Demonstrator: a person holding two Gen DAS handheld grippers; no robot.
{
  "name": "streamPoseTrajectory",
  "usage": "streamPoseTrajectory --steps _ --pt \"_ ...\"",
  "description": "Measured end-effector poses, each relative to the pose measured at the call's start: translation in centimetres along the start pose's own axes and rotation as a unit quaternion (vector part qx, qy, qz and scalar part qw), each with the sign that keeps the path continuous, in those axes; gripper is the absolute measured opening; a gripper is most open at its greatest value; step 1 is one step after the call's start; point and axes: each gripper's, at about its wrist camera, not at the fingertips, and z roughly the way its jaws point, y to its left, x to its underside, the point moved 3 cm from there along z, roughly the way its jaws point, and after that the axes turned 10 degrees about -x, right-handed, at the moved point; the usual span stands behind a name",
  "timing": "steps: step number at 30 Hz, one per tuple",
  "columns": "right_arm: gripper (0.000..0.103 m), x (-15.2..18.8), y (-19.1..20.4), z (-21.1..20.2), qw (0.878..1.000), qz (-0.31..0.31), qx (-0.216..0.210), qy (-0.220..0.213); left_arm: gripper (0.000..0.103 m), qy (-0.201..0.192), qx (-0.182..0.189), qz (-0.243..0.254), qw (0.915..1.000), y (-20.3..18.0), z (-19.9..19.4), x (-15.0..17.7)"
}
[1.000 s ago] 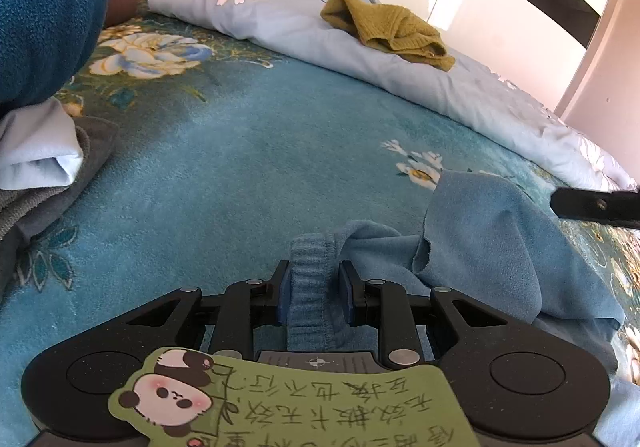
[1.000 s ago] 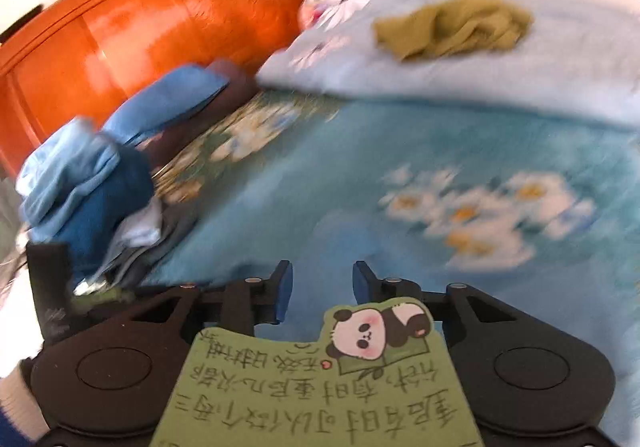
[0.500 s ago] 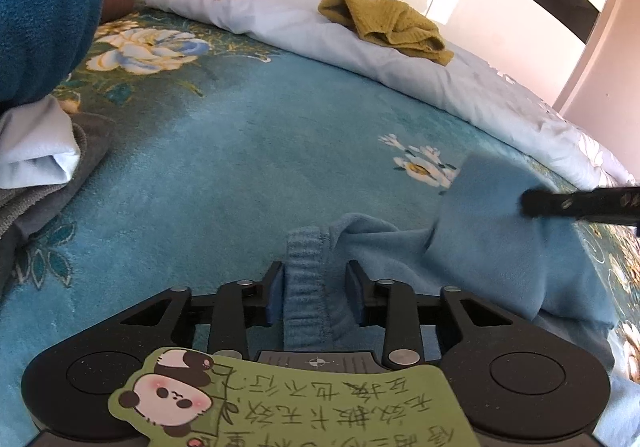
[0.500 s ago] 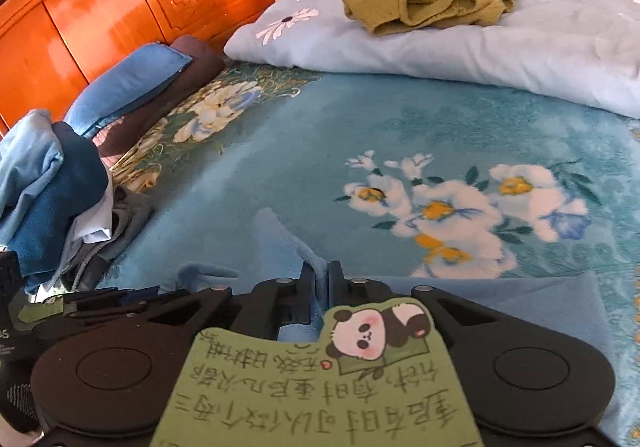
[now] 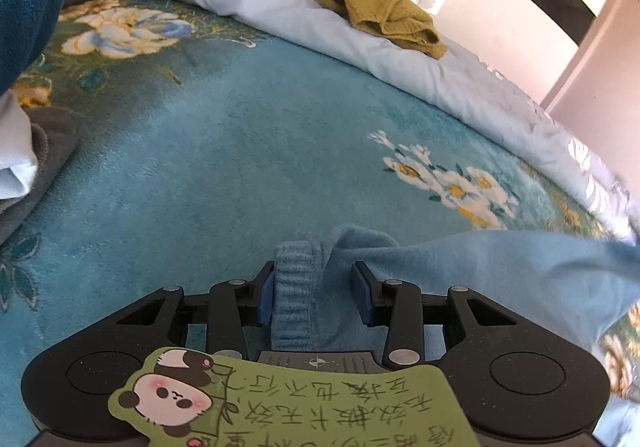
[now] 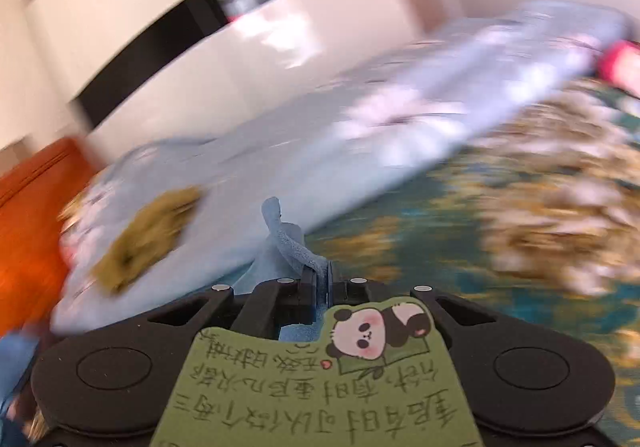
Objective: Fold clothes
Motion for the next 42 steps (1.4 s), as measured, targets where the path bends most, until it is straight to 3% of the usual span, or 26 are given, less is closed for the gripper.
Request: streamPoseTrajectory --steps 4,7,11,14,16,20,26,31,38,39,41,42 --pt "0.005 1.9 -5.0 0.7 0.998 0.025 0.05 0.025 0.026 -0.004 -0.015 0.034 0.9993 -1.0 0.5 -0.2" --pt "0.005 3.1 -6.5 1.3 0.997 0.034 0.056 0.033 0.021 -0.015 -0.027 0.058 0.9978 -1.9 0.6 -0.4" --pt "0.005 2.7 -6.9 0.9 0.998 0.041 0.045 -0.001 0.019 -0.06 -0.02 0.064 0.996 -3.0 -0.3 -1.6" --pt "0.005 1.7 -7.6 -0.7 0.996 0.056 0.041 -0.051 0.019 -0.074 -0.011 0.08 0.994 -4.4 -0.3 -2.3" --pt "0.006 1.7 -8.9 -0.8 0.995 0.069 0.06 -0.05 0.019 -0.06 -0.02 0.089 0.994 -5.4 0.9 -2.3" --pt "0.009 3.2 -11.5 -0.4 0.992 0.086 0.093 0.006 0.02 -0.034 -0.028 0.078 0.9959 -5.5 2.6 -2.1" --pt "0.024 3.3 -13.9 -0.7 0.989 0.101 0.103 0.028 0.02 -0.027 -0.023 0.073 0.9967 -4.9 2.8 -1.8" --pt "0.038 1.1 -13.4 1.3 0.993 0.056 0.101 0.031 0.021 -0.028 -0.033 0.084 0.9955 -5.3 2.9 -1.6" --pt "0.039 0.3 -12.0 5.5 0.988 -0.021 0.121 0.095 0.021 -0.03 -0.041 0.09 0.9947 -5.6 2.9 -1.6" --pt "0.034 0.3 -11.7 5.7 0.987 -0.03 0.121 0.104 0.021 -0.03 -0.042 0.09 0.9946 -5.6 2.9 -1.6" --pt "0.005 0.5 -11.3 6.0 0.984 -0.052 0.12 0.118 0.021 -0.03 -0.043 0.09 0.9946 -5.6 2.9 -1.6" --pt "0.005 0.5 -11.2 5.8 0.984 -0.059 0.121 0.113 0.021 -0.031 -0.043 0.088 0.9947 -5.7 2.9 -1.6"
